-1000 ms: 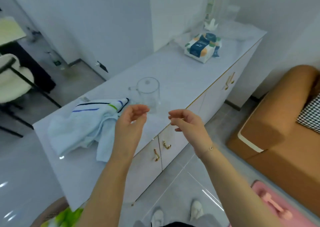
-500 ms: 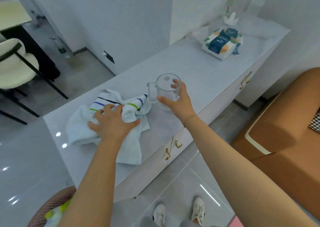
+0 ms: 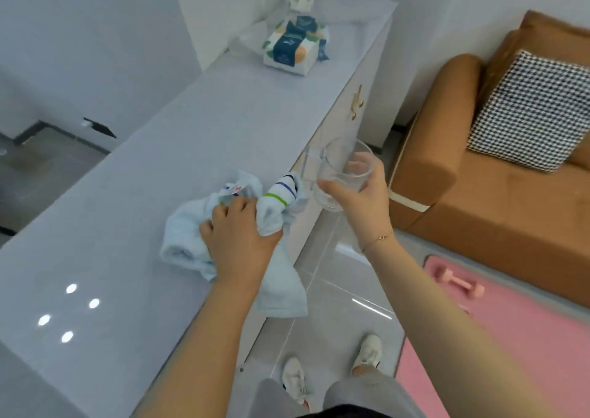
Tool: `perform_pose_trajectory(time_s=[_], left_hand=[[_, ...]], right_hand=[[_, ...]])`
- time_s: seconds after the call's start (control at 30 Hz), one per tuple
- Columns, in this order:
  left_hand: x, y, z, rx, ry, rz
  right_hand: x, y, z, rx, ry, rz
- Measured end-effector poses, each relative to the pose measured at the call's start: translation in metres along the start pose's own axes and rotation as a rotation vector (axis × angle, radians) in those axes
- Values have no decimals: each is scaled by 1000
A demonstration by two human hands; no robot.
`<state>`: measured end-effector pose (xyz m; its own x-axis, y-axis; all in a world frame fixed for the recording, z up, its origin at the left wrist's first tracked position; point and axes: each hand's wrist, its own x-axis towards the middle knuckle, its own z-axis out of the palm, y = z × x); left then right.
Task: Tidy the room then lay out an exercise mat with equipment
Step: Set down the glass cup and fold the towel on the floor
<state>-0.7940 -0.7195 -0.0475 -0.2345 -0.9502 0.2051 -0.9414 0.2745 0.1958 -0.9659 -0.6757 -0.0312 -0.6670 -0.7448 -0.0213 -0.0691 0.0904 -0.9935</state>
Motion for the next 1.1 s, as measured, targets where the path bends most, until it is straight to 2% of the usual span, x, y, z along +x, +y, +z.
perform_pose_trajectory(time_s=[0.1,0.27,0.4,0.57,0.7,0.8,0.97,1.1], left_hand=[[-1,47,18,-37,18,156],[-7,128,61,-149,-78,345],[-13,181,120,-132,-230,352],[-19,222,207,-105,-375,362],[-18,248,324,-47,-451,437],[-21,258,412,-3,-509,571],[-37,267,598,113,-563,673],[-53,270,737,177,-604,802]], right_hand=[[-1,17,-57,-22,113,26],[5,58,-146,-27,273,119],[19,115,-208,-84,367,266],[48,203,-250,-120,406,426],[75,319,-263,-119,476,467],[86,405,-266,-177,536,481],[121,577,-269,-199,590,533],[159,701,-276,-246,582,502]])
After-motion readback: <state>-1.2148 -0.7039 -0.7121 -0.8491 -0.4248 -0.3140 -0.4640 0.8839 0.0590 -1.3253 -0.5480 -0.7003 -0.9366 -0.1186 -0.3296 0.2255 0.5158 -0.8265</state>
